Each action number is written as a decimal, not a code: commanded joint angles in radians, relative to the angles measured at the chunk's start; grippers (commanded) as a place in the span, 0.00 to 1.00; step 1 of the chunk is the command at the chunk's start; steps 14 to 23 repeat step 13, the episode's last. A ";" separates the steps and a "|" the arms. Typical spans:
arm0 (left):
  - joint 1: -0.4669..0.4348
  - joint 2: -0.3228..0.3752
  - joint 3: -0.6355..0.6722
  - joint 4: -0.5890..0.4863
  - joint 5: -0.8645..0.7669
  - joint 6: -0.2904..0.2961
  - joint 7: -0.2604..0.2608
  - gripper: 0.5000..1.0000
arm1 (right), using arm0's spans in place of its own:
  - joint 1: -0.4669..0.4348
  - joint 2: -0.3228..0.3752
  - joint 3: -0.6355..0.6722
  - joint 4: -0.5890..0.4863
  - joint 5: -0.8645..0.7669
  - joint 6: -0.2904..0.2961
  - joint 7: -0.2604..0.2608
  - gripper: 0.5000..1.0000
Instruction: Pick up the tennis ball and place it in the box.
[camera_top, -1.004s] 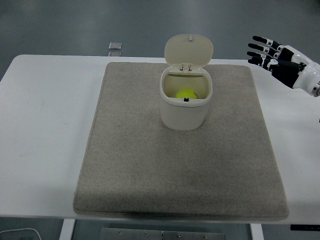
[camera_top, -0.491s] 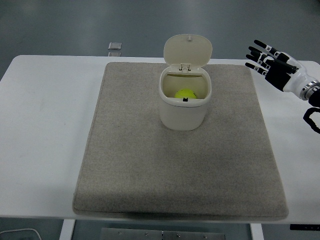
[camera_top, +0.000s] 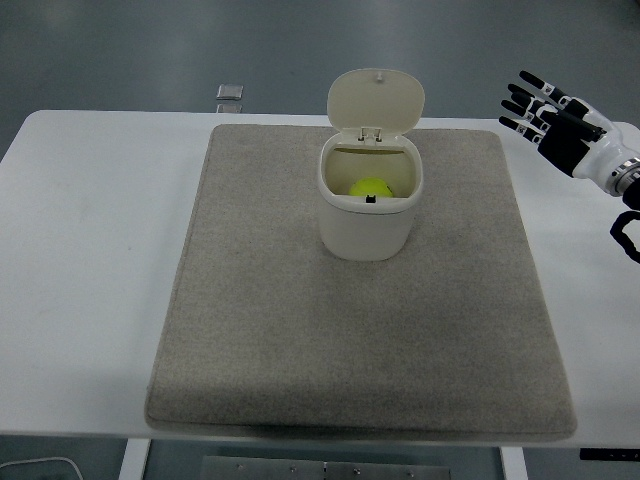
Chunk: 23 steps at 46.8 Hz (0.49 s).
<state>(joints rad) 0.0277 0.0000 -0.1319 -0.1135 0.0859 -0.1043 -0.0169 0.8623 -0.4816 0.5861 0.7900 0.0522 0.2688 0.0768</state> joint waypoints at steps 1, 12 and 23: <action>0.000 0.000 0.000 0.000 0.000 0.000 0.000 0.98 | 0.001 0.001 0.001 0.002 0.000 0.006 0.000 0.80; 0.000 0.000 0.000 0.000 0.000 0.000 0.000 0.98 | 0.001 0.001 0.006 0.002 0.000 0.007 0.000 0.79; 0.000 0.000 0.000 0.000 0.000 0.000 0.000 0.98 | 0.001 0.000 0.006 0.002 0.000 0.007 0.000 0.79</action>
